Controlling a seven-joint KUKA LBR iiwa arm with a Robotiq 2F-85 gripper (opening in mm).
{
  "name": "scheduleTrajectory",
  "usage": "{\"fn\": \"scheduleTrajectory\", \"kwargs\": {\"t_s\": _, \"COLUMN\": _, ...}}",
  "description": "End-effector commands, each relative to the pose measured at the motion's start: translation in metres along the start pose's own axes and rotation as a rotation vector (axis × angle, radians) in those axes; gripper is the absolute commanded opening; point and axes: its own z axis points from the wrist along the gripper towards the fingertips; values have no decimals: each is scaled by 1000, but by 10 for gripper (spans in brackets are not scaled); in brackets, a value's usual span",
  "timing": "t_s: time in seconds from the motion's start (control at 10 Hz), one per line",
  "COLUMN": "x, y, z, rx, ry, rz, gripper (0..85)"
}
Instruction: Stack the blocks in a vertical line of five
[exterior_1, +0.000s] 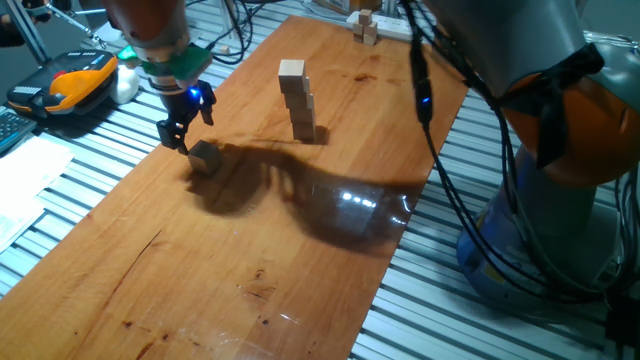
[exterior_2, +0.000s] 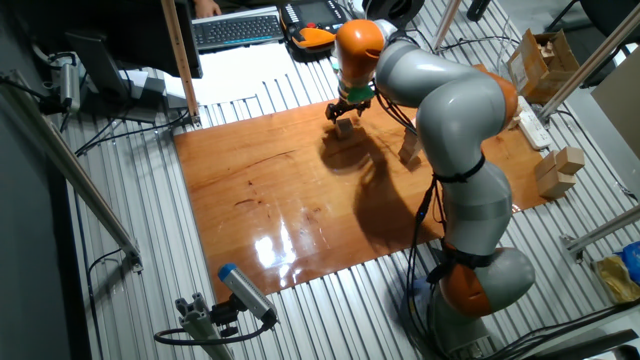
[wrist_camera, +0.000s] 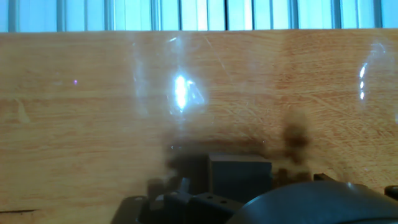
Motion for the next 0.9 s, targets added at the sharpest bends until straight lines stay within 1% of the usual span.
{"fn": "scheduleTrajectory", "kwargs": {"t_s": 0.0, "x": 0, "y": 0, "z": 0, "rx": -4, "ry": 0, "rz": 0, "gripper": 850}}
{"fn": "scheduleTrajectory", "kwargs": {"t_s": 0.1, "x": 0, "y": 0, "z": 2, "rx": -13, "ry": -3, "rz": 3, "gripper": 850}}
{"fn": "scheduleTrajectory", "kwargs": {"t_s": 0.2, "x": 0, "y": 1, "z": 6, "rx": -16, "ry": -10, "rz": 11, "gripper": 850}}
{"fn": "scheduleTrajectory", "kwargs": {"t_s": 0.3, "x": 1, "y": 2, "z": 8, "rx": -25, "ry": -19, "rz": 21, "gripper": 850}}
{"fn": "scheduleTrajectory", "kwargs": {"t_s": 0.4, "x": 1, "y": 3, "z": 9, "rx": -26, "ry": -27, "rz": 26, "gripper": 850}}
{"fn": "scheduleTrajectory", "kwargs": {"t_s": 0.5, "x": 1, "y": 3, "z": 11, "rx": -29, "ry": -27, "rz": 26, "gripper": 850}}
{"fn": "scheduleTrajectory", "kwargs": {"t_s": 0.8, "x": 2, "y": 4, "z": 15, "rx": -17, "ry": -35, "rz": 24, "gripper": 850}}
